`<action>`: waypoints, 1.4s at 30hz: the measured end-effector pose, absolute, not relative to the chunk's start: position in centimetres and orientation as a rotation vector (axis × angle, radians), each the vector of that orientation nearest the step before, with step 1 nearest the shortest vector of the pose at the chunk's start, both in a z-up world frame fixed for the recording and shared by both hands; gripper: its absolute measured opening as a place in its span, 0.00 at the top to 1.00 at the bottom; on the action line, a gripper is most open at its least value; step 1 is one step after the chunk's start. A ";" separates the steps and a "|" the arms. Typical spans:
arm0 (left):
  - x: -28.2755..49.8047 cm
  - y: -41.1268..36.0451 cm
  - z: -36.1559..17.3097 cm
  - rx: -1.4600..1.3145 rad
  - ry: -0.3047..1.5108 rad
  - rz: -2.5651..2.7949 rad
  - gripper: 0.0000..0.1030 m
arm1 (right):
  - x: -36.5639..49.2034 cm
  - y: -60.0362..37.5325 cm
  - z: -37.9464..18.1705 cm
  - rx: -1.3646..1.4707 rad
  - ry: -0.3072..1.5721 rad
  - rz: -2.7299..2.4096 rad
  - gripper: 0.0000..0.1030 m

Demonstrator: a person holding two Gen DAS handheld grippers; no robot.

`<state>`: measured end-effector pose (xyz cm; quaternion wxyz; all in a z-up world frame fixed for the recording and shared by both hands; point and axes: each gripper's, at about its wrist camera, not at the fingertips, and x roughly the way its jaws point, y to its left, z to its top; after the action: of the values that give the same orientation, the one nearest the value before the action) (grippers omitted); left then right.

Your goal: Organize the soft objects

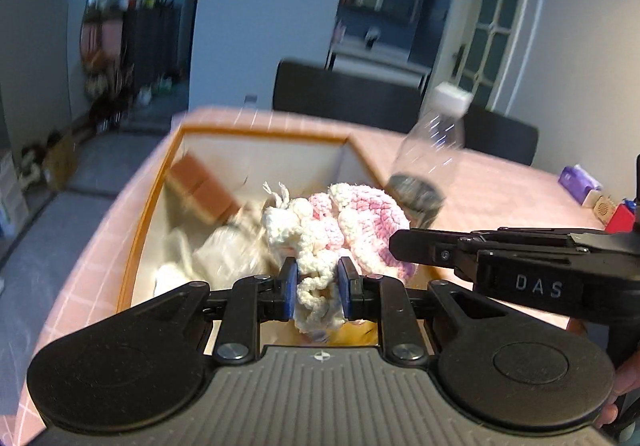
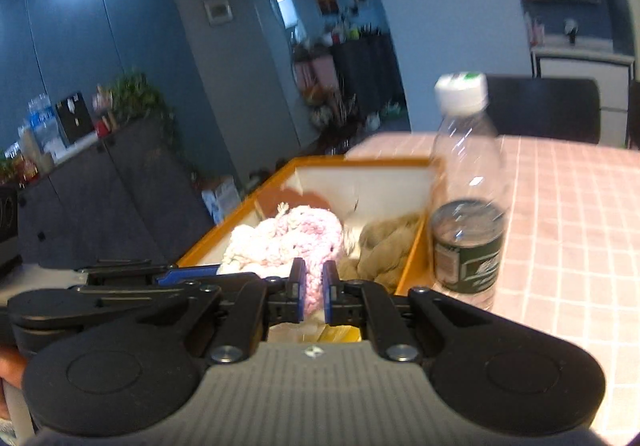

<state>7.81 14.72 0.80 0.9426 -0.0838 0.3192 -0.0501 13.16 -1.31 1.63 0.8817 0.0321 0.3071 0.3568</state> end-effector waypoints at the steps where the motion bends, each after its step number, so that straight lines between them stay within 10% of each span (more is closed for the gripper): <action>1: 8.1 15.2 0.3 -0.172 0.681 -0.103 0.77 | 13.5 -0.8 1.2 0.055 0.660 0.742 0.94; 13: 9.5 15.2 -1.2 -0.090 0.788 -0.085 0.72 | 14.1 1.8 -1.0 -0.057 0.722 0.707 0.89; 23: 8.5 14.4 1.5 -0.040 0.676 -0.021 0.53 | 11.8 -0.9 2.1 -0.104 0.550 0.655 0.53; 32: 0.9 8.9 6.5 0.110 0.193 0.071 0.45 | 5.0 -6.6 7.9 -0.122 0.250 0.532 0.16; 38: -3.5 3.7 7.0 0.205 0.024 0.097 0.44 | 0.2 -10.3 9.6 -0.105 0.158 0.495 0.03; 42: -4.9 1.3 6.5 0.238 0.018 0.113 0.25 | -1.8 -12.0 9.4 -0.084 0.147 0.432 0.03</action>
<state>-4.91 1.32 6.50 0.9913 0.1189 0.0091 0.0564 -1.80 -11.98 9.37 0.9732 -0.0414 0.0730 0.2139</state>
